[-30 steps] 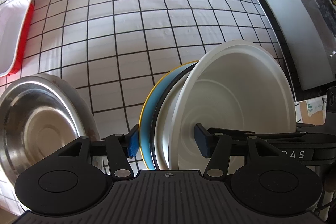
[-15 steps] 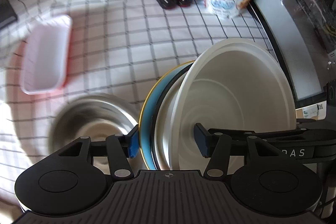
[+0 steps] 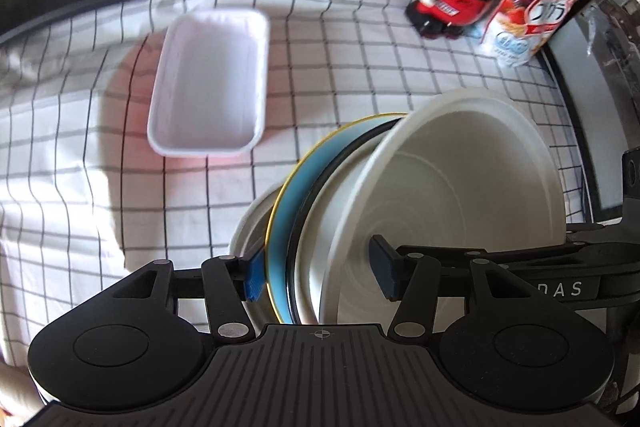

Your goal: Organize plates and bowls

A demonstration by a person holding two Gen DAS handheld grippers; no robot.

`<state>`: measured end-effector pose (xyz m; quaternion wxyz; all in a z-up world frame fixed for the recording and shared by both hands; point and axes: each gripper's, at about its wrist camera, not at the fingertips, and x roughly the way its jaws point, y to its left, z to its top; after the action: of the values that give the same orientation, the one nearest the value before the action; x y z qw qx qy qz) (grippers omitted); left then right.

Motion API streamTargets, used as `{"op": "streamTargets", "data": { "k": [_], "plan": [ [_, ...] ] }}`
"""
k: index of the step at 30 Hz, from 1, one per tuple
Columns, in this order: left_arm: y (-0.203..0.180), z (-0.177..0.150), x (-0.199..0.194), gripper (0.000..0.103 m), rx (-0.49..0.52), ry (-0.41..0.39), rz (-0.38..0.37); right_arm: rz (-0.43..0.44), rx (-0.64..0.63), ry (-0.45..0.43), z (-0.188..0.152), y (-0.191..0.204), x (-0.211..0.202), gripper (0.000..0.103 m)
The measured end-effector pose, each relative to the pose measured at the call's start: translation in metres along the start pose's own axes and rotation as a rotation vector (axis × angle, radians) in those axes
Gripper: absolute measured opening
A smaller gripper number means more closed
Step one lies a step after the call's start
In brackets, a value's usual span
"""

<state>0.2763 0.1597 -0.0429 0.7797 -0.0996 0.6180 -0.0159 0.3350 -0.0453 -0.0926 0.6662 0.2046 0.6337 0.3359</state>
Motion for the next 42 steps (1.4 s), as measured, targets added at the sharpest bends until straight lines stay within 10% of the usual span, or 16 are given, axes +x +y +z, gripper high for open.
{"op": "streamTargets", "data": {
  "k": [11, 18, 33, 42],
  "plan": [
    [0.029, -0.020, 0.042, 0.055, -0.001, 0.098, -0.030, -0.066, 0.067, 0.102, -0.019, -0.010, 0.046, 0.055],
    [0.022, -0.021, 0.043, 0.046, 0.097, 0.035, 0.088, -0.143, 0.032, 0.084, -0.019, 0.003, 0.053, 0.058],
    [0.033, -0.022, 0.039, 0.027, 0.094, -0.019, 0.058, -0.215, 0.094, 0.156, -0.002, 0.006, 0.059, 0.059],
    [0.040, -0.027, 0.034, 0.026, 0.090, -0.035, 0.033, -0.373, -0.115, 0.069, 0.000, 0.043, 0.043, 0.062]
  ]
}}
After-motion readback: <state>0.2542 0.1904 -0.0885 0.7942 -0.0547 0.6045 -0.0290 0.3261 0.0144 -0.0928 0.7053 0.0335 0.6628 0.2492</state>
